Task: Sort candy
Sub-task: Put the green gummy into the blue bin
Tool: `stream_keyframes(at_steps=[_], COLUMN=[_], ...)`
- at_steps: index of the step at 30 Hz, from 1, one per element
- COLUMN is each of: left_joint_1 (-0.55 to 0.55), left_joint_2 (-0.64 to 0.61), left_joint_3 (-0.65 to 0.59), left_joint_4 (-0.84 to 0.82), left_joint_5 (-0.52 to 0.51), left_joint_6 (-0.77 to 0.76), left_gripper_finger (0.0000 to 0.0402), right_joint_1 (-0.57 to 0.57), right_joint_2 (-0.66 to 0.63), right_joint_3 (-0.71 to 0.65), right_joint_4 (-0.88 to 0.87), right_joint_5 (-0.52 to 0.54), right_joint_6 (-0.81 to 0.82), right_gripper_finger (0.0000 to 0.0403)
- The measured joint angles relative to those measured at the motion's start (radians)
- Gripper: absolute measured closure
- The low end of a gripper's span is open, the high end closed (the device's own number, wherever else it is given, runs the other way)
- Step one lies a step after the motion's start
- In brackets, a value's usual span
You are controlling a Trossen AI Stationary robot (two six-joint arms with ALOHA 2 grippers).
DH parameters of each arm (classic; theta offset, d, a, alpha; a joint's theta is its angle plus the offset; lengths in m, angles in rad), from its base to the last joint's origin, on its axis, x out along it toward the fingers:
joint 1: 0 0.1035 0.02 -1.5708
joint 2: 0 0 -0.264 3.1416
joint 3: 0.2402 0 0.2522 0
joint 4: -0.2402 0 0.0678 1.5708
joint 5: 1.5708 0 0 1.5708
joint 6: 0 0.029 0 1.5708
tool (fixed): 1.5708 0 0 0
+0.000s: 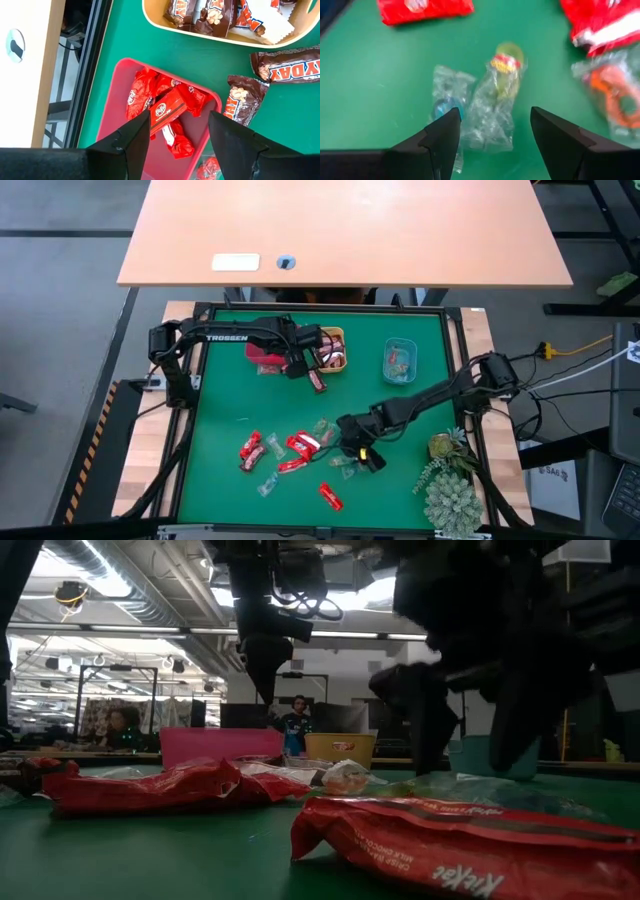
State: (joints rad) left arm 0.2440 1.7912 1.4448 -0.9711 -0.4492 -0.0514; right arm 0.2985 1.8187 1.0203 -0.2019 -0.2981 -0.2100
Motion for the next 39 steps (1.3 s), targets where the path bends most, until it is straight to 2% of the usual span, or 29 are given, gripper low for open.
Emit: stream_keyframes(at_steps=[11, 19, 30, 33, 39], left_joint_1=[0.000, -0.002, -0.003, -0.003, -0.003], left_joint_2=[0.000, 0.000, 0.000, 0.000, 0.000], left_joint_3=[0.000, 0.000, 0.000, 0.000, 0.000], left_joint_4=[0.014, 0.020, 0.022, 0.023, 0.022], left_joint_5=[0.002, 0.002, 0.002, 0.002, 0.001], left_joint_6=[-0.001, -0.001, 0.000, 0.001, 0.001], left_gripper_finger=[0.0208, 0.0208, 0.0208, 0.0208, 0.0208], right_joint_1=[-0.024, -0.044, -0.045, -0.044, -0.044], right_joint_2=[0.020, 0.059, 0.055, 0.029, -0.082], right_joint_3=[-0.001, 0.000, 0.000, -0.001, -0.001], right_joint_4=[0.012, 0.026, 0.017, 0.000, -0.099], right_joint_5=[-0.064, -0.177, -0.183, -0.150, 0.012], right_joint_6=[0.019, 0.022, 0.022, 0.022, -0.010], right_gripper_finger=[0.0169, 0.0246, 0.0322, 0.0335, 0.0353])
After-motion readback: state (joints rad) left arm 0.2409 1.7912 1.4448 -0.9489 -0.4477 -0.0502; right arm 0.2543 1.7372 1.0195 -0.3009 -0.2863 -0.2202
